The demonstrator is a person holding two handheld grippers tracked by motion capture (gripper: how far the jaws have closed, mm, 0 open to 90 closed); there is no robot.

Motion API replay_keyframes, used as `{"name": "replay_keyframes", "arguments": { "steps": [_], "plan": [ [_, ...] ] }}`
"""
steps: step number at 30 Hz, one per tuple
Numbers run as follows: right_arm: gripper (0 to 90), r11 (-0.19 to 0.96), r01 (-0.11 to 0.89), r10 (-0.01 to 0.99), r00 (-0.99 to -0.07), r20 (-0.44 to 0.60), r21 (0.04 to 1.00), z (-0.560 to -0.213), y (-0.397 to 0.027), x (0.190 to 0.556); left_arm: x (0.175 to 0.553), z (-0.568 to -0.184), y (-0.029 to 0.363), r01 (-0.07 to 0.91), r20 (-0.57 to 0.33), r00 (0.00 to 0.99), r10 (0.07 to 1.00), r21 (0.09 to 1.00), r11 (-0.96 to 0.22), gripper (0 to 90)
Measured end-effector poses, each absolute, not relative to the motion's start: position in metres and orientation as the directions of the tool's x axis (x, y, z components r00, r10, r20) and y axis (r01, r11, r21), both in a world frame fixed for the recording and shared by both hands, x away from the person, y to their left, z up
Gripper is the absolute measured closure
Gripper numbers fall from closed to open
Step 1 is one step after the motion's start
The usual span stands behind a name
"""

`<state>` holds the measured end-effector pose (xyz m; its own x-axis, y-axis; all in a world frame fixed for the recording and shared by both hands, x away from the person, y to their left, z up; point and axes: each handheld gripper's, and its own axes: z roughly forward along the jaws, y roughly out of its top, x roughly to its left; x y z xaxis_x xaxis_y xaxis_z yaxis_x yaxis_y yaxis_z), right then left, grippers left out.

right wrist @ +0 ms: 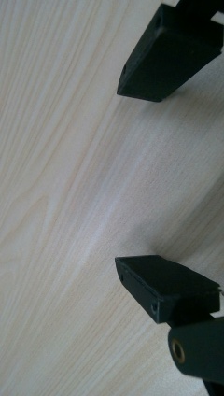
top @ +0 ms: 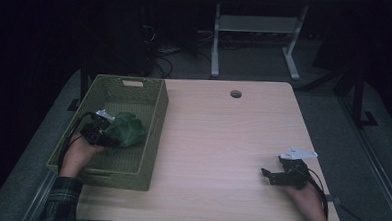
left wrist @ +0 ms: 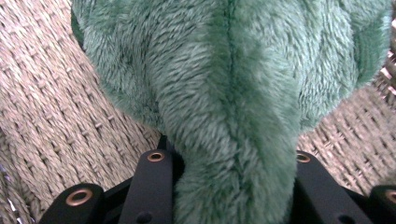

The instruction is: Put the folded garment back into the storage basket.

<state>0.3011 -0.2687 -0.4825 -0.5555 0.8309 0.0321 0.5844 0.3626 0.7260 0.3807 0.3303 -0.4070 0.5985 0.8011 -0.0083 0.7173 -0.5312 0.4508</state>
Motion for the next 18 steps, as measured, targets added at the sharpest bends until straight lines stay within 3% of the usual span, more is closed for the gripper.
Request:
{"name": "replay_keyframes", "arguments": {
  "steps": [5,18],
  "plan": [
    [14.4,0.365,0.584,0.830,-0.556,0.030,0.725,-0.482,-0.269,0.301,0.381,-0.410,0.328,0.716,0.004,0.607,0.795,0.432,-0.549,61.3],
    [14.3,0.365,0.584,0.830,-0.556,0.030,0.725,-0.482,-0.269,0.301,0.384,-0.419,0.327,0.731,0.001,0.608,0.794,0.389,-0.561,32.1]
  ]
}}
